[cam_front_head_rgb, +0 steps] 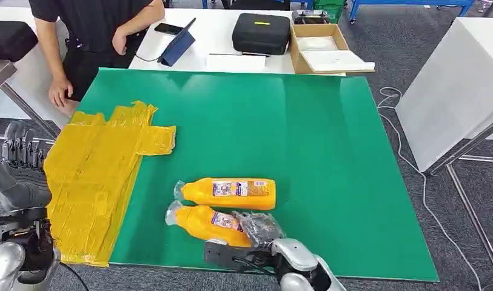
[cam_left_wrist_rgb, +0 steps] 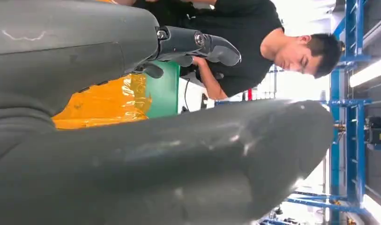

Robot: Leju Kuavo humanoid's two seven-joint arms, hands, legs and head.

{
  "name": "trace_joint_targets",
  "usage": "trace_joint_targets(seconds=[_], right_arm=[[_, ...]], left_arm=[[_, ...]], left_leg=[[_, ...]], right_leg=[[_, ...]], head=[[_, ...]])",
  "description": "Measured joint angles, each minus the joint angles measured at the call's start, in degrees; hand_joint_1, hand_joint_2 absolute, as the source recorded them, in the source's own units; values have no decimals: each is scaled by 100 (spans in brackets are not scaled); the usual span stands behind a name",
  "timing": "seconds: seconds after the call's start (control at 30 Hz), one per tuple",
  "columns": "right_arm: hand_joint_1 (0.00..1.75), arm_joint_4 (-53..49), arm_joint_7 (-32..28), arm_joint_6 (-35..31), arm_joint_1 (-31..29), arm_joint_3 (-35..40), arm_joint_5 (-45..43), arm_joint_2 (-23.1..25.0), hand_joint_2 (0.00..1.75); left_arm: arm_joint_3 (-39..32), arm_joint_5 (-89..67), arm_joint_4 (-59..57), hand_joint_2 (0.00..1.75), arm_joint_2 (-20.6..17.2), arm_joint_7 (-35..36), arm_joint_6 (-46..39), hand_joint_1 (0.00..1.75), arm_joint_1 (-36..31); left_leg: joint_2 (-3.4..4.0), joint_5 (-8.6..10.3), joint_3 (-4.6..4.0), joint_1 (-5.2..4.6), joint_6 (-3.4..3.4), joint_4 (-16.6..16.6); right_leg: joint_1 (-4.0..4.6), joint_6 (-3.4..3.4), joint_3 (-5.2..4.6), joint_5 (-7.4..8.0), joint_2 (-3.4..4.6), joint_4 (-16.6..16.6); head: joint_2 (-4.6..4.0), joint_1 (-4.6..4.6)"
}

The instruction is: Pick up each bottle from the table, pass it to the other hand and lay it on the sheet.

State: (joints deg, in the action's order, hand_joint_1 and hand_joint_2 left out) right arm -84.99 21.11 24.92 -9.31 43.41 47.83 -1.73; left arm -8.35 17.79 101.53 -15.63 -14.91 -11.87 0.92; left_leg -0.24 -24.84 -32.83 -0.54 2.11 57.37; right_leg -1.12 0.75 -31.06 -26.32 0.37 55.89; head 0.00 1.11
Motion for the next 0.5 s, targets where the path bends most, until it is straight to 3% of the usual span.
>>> trace_joint_targets(seconds=[0.2,0.5], right_arm=[[175,-1227,-46,-269,79,-324,-250,-286,175],[175,-1929,-162,-679,250,-518,-477,-474,175]], left_arm=[[35,-107,-9,0,39,0,37,0,82],[94,-186,-9,0,111,-5,122,0,241]], left_leg=[[-1,-1,-4,-3,0,0],[-1,-1,-5,1,0,-1]], right_leg=[[0,0,-8,-1,-1,-2],[1,0,-9,-1,-1,-2]], head=[[0,0],[0,2]])
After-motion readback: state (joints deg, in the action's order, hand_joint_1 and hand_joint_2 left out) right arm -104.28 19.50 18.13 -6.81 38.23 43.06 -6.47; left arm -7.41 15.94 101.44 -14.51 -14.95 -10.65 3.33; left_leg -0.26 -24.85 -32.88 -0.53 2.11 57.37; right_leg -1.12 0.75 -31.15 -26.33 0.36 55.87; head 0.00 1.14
